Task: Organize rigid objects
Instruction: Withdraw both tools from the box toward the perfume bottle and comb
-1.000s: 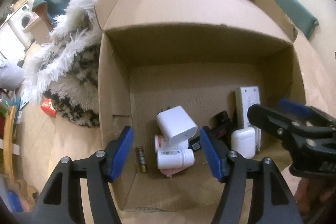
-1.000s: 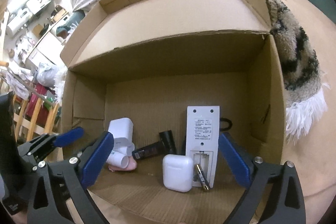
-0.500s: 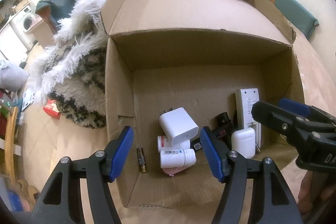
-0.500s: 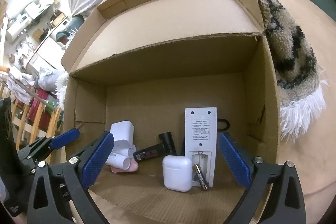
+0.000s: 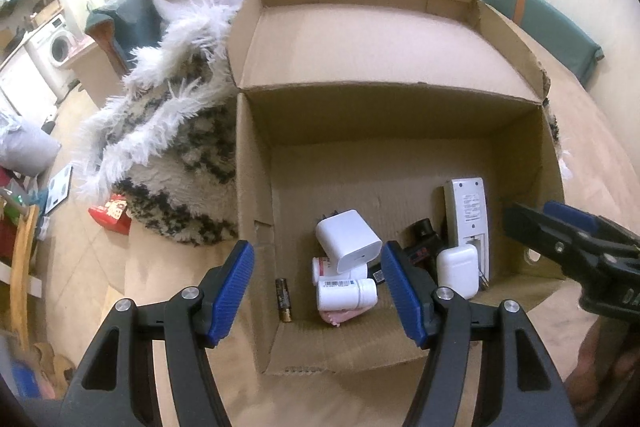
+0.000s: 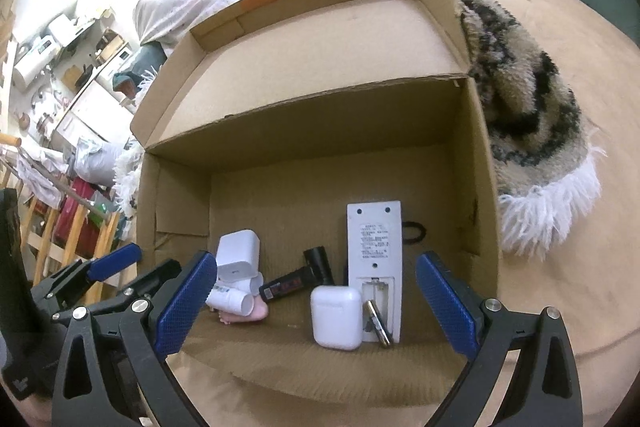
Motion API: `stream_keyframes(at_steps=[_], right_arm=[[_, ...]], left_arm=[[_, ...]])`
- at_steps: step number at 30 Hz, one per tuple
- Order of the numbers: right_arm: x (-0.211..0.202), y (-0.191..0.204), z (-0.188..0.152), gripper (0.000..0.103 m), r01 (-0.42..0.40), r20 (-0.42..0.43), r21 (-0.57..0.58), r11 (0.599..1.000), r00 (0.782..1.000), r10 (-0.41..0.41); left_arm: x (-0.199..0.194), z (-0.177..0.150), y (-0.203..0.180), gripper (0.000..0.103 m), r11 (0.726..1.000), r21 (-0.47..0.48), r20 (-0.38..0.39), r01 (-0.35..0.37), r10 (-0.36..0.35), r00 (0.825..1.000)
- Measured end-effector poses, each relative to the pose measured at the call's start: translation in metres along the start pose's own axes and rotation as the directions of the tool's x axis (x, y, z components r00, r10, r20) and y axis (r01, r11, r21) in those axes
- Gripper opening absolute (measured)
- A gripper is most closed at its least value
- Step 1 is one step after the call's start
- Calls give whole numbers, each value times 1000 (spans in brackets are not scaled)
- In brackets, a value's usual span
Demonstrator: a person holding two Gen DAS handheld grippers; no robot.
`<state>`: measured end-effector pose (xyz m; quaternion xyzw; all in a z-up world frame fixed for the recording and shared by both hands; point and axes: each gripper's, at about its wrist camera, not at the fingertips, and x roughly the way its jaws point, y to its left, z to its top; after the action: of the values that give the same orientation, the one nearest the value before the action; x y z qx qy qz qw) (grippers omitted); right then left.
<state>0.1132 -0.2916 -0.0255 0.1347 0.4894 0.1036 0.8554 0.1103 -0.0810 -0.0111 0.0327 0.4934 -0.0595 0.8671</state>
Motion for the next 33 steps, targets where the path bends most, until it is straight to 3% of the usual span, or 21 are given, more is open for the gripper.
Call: stream_keyframes(at_steps=[25, 30, 33], right_arm=[[-29, -17, -77, 103, 52, -79, 99, 994, 996, -44], [-24, -30, -90, 103, 140, -123, 153, 978, 985, -122], [-18, -44, -96, 103, 154, -162, 213, 965, 979, -120]], left_arm=[[-17, -64, 23, 63, 995, -96, -80, 26, -34, 996], [-12, -69, 18, 63, 997, -78, -97, 21, -28, 995], [-6, -72, 15, 63, 997, -71, -116, 18, -26, 993]])
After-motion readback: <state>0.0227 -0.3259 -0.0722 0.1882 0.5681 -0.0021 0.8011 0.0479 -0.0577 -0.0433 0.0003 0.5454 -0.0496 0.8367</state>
